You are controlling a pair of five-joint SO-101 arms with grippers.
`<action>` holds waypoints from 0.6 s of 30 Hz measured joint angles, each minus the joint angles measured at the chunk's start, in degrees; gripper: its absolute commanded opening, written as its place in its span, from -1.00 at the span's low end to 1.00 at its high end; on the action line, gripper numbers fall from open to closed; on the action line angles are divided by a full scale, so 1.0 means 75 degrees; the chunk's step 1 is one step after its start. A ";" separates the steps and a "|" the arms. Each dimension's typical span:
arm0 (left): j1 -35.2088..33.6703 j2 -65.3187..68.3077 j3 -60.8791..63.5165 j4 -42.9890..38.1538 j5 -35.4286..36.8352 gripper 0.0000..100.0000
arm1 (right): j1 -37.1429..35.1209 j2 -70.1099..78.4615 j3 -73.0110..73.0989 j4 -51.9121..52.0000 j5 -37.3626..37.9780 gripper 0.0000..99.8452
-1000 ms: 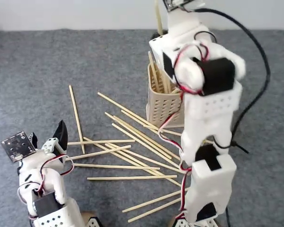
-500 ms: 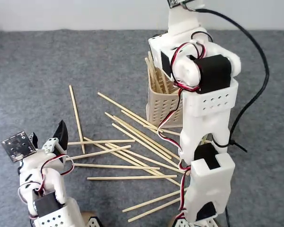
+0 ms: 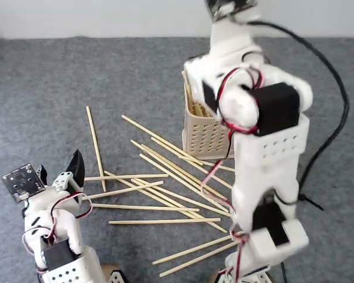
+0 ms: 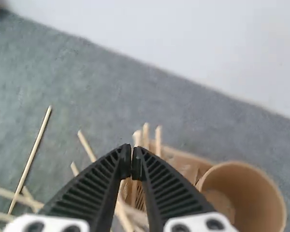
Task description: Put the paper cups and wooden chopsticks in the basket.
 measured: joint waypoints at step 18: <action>0.0000 0.0000 0.0000 0.0000 0.0000 -0.37 | -0.0774 -0.3470 0.7455 -0.0340 -0.0035 -0.94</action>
